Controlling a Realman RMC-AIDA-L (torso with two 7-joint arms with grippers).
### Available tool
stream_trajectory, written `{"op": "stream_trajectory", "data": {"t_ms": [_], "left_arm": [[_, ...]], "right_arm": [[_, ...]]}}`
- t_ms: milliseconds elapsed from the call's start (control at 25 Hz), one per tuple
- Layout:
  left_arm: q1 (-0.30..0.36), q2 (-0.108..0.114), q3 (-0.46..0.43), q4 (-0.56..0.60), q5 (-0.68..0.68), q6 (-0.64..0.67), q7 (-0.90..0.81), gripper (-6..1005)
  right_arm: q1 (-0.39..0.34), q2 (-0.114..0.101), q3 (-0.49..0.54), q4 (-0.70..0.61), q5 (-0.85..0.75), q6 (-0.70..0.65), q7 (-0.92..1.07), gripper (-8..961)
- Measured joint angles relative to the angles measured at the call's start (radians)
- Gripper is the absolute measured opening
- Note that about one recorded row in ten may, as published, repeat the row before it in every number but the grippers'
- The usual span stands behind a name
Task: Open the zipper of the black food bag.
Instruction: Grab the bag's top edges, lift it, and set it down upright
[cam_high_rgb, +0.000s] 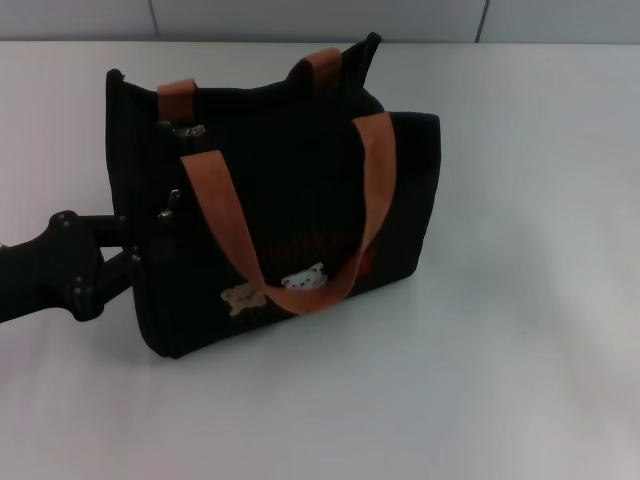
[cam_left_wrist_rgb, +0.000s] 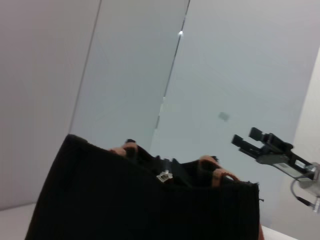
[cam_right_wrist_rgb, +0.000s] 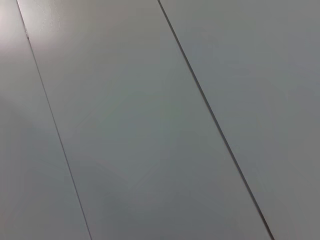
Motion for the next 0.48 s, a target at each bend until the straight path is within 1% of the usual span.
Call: {"op": "stream_trajectory", "data": {"t_ms": [160, 200, 280, 320, 360, 400, 440, 480], "left_arm": [[0.01, -0.005, -0.019, 0.027, -0.045, 0.006, -0.01, 121], [0.015, -0.002, -0.02, 0.048, -0.098, 0.025, -0.036, 121], [0.015, 0.008, -0.017, 0.078, -0.14, 0.052, -0.072, 121], [0.008, 0.02, -0.013, 0.119, -0.178, 0.085, -0.118, 121], [0.008, 0.02, -0.013, 0.119, -0.178, 0.085, -0.118, 121], [0.0, 0.032, 0.003, 0.148, -0.214, 0.102, -0.153, 121], [0.0, 0.032, 0.003, 0.148, -0.214, 0.102, -0.153, 120], [-0.009, 0.048, 0.042, 0.171, -0.267, 0.109, -0.192, 120]], "right_arm": [[0.002, 0.0, 0.0, 0.0, 0.0, 0.0, 0.009, 796], [0.003, -0.001, 0.0, 0.0, 0.0, -0.001, 0.02, 796], [0.004, -0.001, 0.0, 0.0, 0.0, -0.001, 0.024, 796], [0.004, -0.003, 0.0, 0.0, 0.0, -0.002, 0.026, 796], [0.004, -0.003, 0.0, 0.0, 0.0, -0.002, 0.026, 796], [0.004, -0.003, 0.0, 0.0, 0.0, -0.003, 0.026, 796], [0.004, -0.003, 0.0, 0.0, 0.0, -0.004, 0.026, 796], [0.004, -0.003, 0.0, 0.0, 0.0, -0.004, 0.026, 796]]}}
